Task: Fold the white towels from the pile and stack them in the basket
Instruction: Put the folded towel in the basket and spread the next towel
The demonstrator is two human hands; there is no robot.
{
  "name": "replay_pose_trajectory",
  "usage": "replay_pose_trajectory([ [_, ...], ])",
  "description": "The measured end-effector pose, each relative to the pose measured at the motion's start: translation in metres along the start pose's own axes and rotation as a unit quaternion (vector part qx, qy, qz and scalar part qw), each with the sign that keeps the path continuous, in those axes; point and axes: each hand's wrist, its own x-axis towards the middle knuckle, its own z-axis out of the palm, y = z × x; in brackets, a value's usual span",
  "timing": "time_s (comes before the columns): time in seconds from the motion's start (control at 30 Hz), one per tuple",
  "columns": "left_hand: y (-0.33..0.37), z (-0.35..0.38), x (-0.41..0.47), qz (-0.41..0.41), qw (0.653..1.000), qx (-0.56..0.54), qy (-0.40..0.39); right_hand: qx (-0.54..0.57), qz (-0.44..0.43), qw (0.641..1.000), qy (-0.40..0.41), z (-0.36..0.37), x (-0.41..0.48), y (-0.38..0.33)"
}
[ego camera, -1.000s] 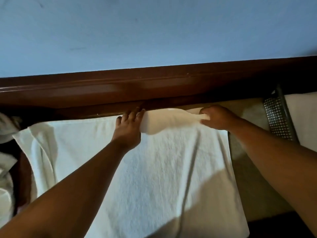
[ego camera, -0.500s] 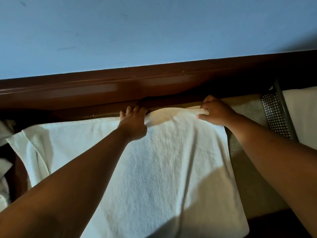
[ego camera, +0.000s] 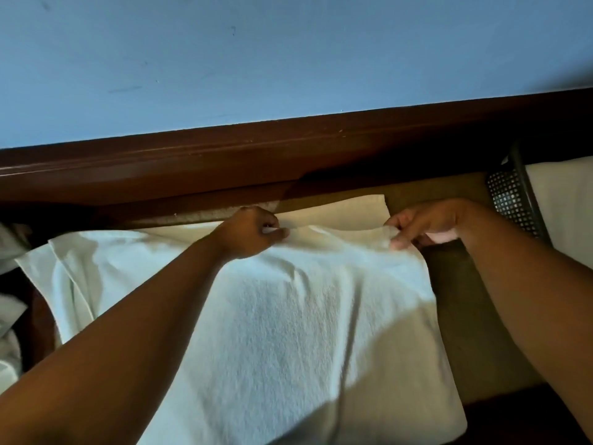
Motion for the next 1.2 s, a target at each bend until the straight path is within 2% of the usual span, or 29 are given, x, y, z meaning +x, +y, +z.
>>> replay_pose_trajectory([
  [0.03, -0.005, -0.006, -0.001, -0.024, 1.0, -0.006, -0.011, 0.022, -0.015, 1.0, 0.011, 0.003, 0.005, -0.003],
  [0.07, -0.011, -0.011, -0.004, -0.046, 0.999, 0.003, -0.007, 0.031, -0.037, 0.997, 0.065, 0.006, 0.013, -0.006],
  [0.1, -0.018, -0.015, -0.007, -0.068, 0.998, 0.019, 0.004, 0.014, -0.057, 0.986, 0.156, 0.009, 0.024, -0.007],
  [0.17, -0.029, -0.019, -0.013, -0.104, 0.993, 0.049, 0.029, -0.058, -0.067, 0.927, 0.364, 0.011, 0.047, -0.006],
  [0.2, -0.031, -0.02, -0.015, -0.114, 0.991, 0.068, 0.038, -0.084, -0.07, 0.894, 0.434, 0.011, 0.057, -0.004],
  [0.3, -0.033, -0.017, -0.015, -0.121, 0.984, 0.108, 0.069, -0.16, -0.099, 0.823, 0.536, 0.008, 0.077, 0.006],
  [0.43, -0.032, -0.007, -0.012, -0.106, 0.985, 0.102, 0.095, -0.168, -0.097, 0.811, 0.552, 0.015, 0.078, -0.001],
  [0.57, -0.03, -0.001, -0.009, -0.105, 0.984, 0.098, 0.102, -0.244, -0.064, 0.821, 0.512, 0.034, 0.072, -0.002],
  [0.73, -0.029, -0.001, -0.007, -0.09, 0.987, 0.085, 0.103, -0.319, -0.152, 0.795, 0.494, 0.038, 0.079, 0.001],
  [0.87, -0.028, -0.001, -0.006, -0.082, 0.988, 0.078, 0.103, -0.338, -0.215, 0.781, 0.479, 0.038, 0.077, -0.002],
  [0.97, -0.024, 0.0, -0.007, -0.078, 0.989, 0.071, 0.105, -0.314, -0.214, 0.786, 0.488, 0.038, 0.077, 0.002],
  [1.1, -0.02, 0.002, -0.006, -0.067, 0.989, 0.078, 0.106, -0.176, -0.166, 0.798, 0.552, 0.025, 0.076, 0.009],
  [1.2, -0.019, 0.005, -0.005, -0.063, 0.989, 0.088, 0.099, -0.153, -0.131, 0.801, 0.564, 0.019, 0.079, 0.009],
])
